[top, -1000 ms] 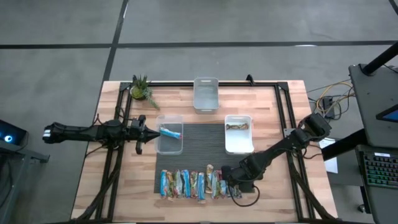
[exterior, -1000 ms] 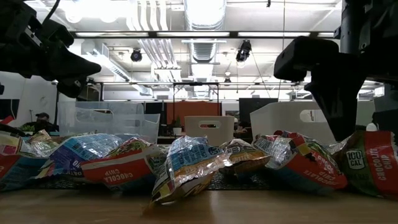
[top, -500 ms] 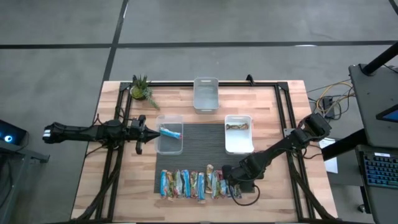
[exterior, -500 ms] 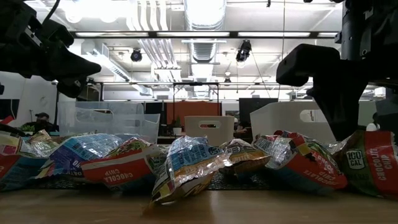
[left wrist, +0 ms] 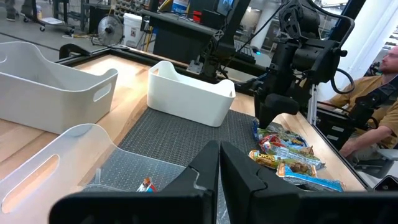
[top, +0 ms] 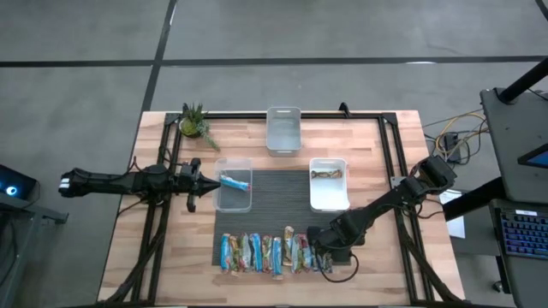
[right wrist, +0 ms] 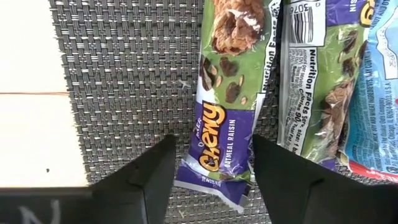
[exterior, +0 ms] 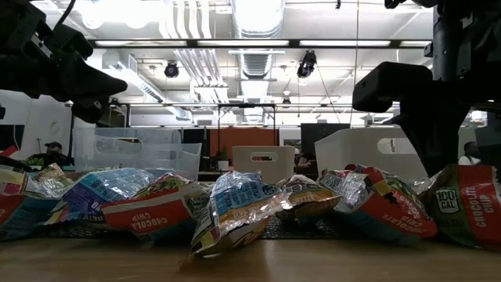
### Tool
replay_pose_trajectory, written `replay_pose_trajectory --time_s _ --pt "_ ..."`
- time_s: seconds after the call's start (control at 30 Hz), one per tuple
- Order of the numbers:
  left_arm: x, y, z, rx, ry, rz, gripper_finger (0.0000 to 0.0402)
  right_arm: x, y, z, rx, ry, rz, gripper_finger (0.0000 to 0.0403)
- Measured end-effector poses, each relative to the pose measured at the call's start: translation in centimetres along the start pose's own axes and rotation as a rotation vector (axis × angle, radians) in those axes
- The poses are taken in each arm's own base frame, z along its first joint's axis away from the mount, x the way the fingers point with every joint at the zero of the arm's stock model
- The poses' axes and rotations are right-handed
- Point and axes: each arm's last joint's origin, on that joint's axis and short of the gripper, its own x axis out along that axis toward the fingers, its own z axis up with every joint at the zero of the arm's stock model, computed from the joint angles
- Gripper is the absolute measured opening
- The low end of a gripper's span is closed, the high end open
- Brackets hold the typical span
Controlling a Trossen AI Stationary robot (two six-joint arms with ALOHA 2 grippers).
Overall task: Pick and place Granola Bars by type
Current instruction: Put the blue granola bar into the gray bin
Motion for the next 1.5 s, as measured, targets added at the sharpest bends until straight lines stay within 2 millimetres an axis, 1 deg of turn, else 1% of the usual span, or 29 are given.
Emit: replay_pose_trajectory --time_s 0.37,0.93,1.2,1.33,1.5 --pt "0.0 0.0 0.0 0.000 0.000 0.000 0.0000 0.0 0.0 0.1 0.000 -0.028 0.016 0.0150" --pt "0.0 0.0 0.0 0.000 0.000 0.000 0.0000 0.0 0.0 0.1 0.000 -0.031 0.017 0.0071" --pt "0.0 0.0 0.0 0.000 0.000 -0.001 0.0000 -0.1 -0.1 0.1 0.008 -0.032 0.013 0.0059" --pt "0.0 0.0 0.0 0.000 0.000 0.000 0.0000 -1.3 -0.7 0.3 0.065 -0.054 -0.028 0.0058" --pt "0.0 0.0 0.0 0.000 0.000 0.000 0.0000 -4.0 -1.4 0.1 0.120 -0.101 -0.116 0.0058"
